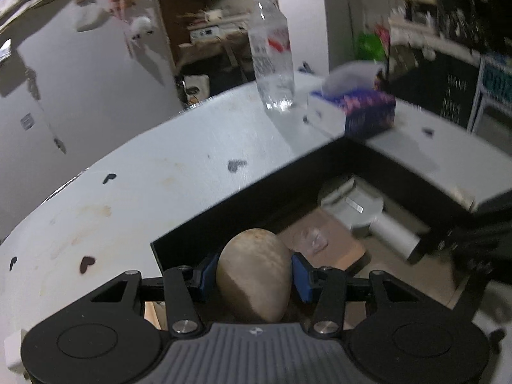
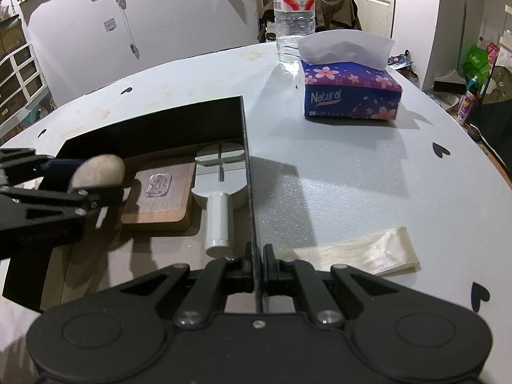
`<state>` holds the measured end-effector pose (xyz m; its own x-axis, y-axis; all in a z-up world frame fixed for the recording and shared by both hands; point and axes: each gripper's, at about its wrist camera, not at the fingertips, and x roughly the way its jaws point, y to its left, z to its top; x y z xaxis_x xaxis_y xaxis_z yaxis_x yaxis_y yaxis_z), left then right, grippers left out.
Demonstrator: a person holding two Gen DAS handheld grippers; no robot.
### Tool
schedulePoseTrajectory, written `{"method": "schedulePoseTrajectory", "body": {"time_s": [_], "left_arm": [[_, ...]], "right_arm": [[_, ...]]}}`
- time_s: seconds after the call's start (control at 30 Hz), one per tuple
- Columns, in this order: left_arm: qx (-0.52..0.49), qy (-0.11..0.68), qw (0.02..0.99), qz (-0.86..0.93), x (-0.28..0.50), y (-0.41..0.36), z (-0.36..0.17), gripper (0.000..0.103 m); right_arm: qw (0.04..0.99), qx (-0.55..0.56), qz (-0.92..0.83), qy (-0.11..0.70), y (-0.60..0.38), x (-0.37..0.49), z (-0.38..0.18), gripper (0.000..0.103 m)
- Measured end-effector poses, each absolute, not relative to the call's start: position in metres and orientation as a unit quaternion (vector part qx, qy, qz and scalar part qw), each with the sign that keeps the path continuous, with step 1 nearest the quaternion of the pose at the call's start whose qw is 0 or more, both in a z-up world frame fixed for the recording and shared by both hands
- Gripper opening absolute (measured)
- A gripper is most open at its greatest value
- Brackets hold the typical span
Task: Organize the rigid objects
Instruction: 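Lower the stone into the black box beside the wooden block, release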
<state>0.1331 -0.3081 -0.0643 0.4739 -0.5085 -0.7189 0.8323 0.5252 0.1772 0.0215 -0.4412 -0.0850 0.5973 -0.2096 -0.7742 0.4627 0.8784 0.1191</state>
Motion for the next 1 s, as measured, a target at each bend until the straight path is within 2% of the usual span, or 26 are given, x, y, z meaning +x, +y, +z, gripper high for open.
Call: {"method": "schedulePoseTrajectory", "body": {"time_s": [0.27,0.37,0.43,0.6,0.73,1.0], "left_arm": [[0.296,0.277,0.811,-0.422,0.134,-0.311,-0.073,0.052],[0.297,0.264,0.820,-0.412,0.134,-0.309,-0.070,0.056],[0.292,0.268,0.822,-0.409,0.136,-0.308,-0.068,0.063],[0.292,0.266,0.821,-0.412,0.134,-0.306,-0.067,0.064],[0.270,0.273,0.823,-0.419,0.132,-0.300,-0.059,0.075],[0.220,0.259,0.835,-0.433,0.111,-0.272,-0.029,0.081]], "right_arm": [[0.880,0.157,-0.189,0.406,-0.442,0.021,-0.085,0.005],[0.880,0.157,-0.189,0.406,-0.441,0.021,-0.085,0.005],[0.880,0.157,-0.190,0.406,-0.441,0.021,-0.085,0.005],[0.880,0.158,-0.190,0.405,-0.441,0.021,-0.085,0.005],[0.880,0.158,-0.189,0.405,-0.441,0.021,-0.085,0.005],[0.879,0.158,-0.191,0.408,-0.442,0.021,-0.085,0.005]]}}
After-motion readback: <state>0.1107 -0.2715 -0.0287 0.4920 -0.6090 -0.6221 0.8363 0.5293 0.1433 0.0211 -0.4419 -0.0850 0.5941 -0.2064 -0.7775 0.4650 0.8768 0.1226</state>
